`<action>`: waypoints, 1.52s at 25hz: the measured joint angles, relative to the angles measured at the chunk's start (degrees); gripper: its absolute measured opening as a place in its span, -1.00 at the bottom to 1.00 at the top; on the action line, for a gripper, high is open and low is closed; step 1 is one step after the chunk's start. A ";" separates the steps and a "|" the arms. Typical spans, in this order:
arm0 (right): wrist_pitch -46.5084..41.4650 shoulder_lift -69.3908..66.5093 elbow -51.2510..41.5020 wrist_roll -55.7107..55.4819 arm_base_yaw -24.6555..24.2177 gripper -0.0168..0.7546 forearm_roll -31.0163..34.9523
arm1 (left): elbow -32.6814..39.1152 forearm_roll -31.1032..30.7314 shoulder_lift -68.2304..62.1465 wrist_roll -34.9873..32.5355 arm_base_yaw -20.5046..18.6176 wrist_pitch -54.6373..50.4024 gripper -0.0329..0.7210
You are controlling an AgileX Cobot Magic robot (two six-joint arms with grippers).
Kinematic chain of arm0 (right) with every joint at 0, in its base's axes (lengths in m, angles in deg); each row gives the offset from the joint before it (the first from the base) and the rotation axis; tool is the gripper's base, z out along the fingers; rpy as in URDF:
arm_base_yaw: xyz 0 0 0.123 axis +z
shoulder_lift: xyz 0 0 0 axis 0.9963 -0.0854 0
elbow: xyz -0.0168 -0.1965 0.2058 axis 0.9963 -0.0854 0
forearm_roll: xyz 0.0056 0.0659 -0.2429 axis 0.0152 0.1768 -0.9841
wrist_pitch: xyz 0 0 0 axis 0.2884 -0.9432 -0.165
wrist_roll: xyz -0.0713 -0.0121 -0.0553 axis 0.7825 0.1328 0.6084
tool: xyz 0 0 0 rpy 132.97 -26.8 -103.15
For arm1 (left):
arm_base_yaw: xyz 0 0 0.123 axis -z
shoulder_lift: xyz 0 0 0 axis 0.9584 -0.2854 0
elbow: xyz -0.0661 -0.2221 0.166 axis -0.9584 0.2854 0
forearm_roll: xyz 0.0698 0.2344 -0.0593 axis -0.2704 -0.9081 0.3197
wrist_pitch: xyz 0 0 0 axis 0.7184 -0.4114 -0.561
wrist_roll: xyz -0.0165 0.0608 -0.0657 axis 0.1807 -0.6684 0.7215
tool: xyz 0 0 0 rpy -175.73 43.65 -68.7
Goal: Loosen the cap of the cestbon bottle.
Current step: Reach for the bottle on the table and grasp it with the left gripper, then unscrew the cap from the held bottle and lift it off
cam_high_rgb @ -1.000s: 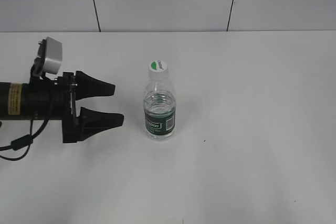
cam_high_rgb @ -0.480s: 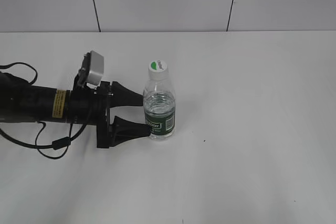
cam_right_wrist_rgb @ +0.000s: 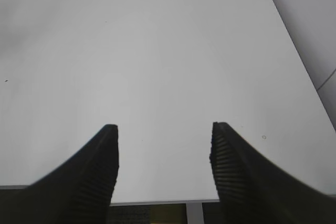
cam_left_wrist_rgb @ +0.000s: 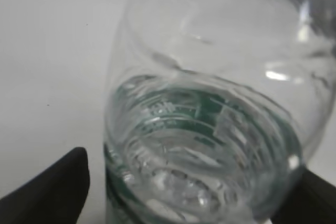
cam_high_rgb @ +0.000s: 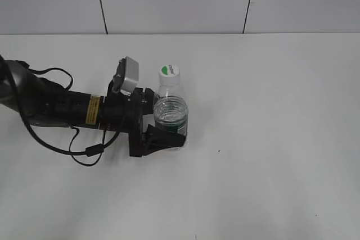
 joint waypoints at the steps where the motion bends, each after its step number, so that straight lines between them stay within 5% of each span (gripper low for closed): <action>1: 0.00 0.00 0.00 0.00 0.00 0.17 0.00 | -0.55 0.00 -0.47 0.20 0.38 0.00 0.65; 10: 0.00 0.00 0.00 0.00 0.00 0.17 0.00 | -1.84 0.73 -1.10 0.63 1.73 0.31 0.60; 18: 0.00 0.00 0.00 0.00 0.00 0.17 0.00 | -1.89 0.66 -1.10 0.63 1.73 0.31 0.18; 38: 0.00 0.00 0.00 0.00 0.00 0.17 0.00 | -1.89 0.03 -1.41 0.63 1.73 1.56 0.17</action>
